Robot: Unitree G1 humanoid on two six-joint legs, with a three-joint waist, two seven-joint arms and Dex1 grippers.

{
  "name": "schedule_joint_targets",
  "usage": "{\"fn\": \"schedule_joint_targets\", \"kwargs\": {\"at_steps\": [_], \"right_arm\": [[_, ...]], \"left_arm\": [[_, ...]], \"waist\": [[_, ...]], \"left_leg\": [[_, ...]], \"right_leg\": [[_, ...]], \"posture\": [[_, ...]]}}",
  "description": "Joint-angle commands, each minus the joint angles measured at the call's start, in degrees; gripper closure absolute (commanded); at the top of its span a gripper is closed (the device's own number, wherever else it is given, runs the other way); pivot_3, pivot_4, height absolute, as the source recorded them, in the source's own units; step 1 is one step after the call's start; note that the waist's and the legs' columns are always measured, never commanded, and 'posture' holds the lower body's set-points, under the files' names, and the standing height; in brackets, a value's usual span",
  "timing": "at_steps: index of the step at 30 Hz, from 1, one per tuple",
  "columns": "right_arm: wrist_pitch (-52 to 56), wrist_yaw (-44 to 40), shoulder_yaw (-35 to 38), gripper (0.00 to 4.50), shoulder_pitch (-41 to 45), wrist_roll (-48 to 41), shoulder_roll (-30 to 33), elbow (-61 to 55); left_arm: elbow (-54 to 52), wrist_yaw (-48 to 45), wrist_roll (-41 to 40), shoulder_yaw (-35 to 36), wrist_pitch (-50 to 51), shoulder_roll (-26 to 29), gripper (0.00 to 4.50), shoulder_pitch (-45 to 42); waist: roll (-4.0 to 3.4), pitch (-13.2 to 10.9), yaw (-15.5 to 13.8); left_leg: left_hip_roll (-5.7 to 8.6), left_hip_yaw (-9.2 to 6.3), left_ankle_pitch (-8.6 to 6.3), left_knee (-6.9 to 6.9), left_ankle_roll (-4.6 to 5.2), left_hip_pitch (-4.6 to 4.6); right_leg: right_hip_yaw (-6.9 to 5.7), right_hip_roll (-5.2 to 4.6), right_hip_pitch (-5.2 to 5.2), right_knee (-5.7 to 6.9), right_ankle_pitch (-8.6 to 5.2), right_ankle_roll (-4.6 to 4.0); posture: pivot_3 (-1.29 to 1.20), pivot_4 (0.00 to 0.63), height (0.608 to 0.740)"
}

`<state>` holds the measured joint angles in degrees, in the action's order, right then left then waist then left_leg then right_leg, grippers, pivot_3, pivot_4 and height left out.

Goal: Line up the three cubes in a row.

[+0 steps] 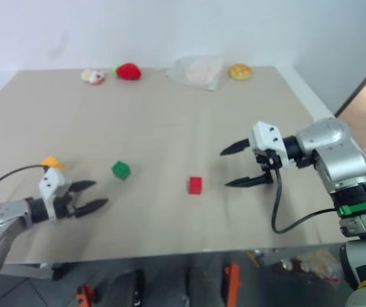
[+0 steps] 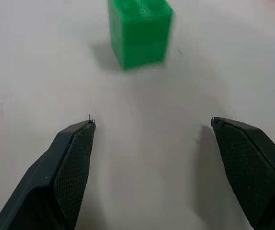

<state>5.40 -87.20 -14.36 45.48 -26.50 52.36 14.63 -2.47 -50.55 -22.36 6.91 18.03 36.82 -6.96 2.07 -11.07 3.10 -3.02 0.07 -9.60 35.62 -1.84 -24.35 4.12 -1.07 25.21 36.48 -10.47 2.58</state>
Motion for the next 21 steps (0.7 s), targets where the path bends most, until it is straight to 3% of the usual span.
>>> {"fn": "schedule_joint_targets", "kwargs": {"at_steps": [1, 11, 21], "right_arm": [[5.21, 2.86, 4.06, 0.29, 0.21, -2.81, -2.89, -5.51], [9.77, 9.76, 5.2, 0.29, -5.62, -1.61, -9.21, -18.32], [12.46, 17.77, 5.92, 0.29, -5.44, -0.1, -15.56, -18.66]], "left_arm": [[0.56, 2.59, 0.16, 0.05, 0.71, -1.72, 0.48, -2.46], [7.76, 6.08, 4.57, -3.59, -0.81, -5.97, 0.48, -9.41], [8.73, 7.35, 5.35, -5.25, -0.73, -10.37, 0.48, -12.28]], "waist": [[0.0, 0.0, -0.07], [0.01, 0.01, -0.58], [0.06, 0.04, -0.82]], "left_leg": [[0.0, -0.01, 0.01, 0.02, 0.01, 0.01], [0.04, -0.06, 0.04, 0.24, 0.0, -0.1], [0.04, -0.08, 0.09, 0.44, -0.04, -0.11]], "right_leg": [[0.0, 0.02, 0.0, 0.03, 0.04, 0.01], [0.01, 0.05, 0.0, 0.16, 0.05, 0.06], [0.01, 0.03, -0.12, 0.2, 0.1, 0.11]], "posture": [[0.0, 0.15, 0.739], [0.0, 0.15, 0.739], [0.0, 0.15, 0.739]]}}
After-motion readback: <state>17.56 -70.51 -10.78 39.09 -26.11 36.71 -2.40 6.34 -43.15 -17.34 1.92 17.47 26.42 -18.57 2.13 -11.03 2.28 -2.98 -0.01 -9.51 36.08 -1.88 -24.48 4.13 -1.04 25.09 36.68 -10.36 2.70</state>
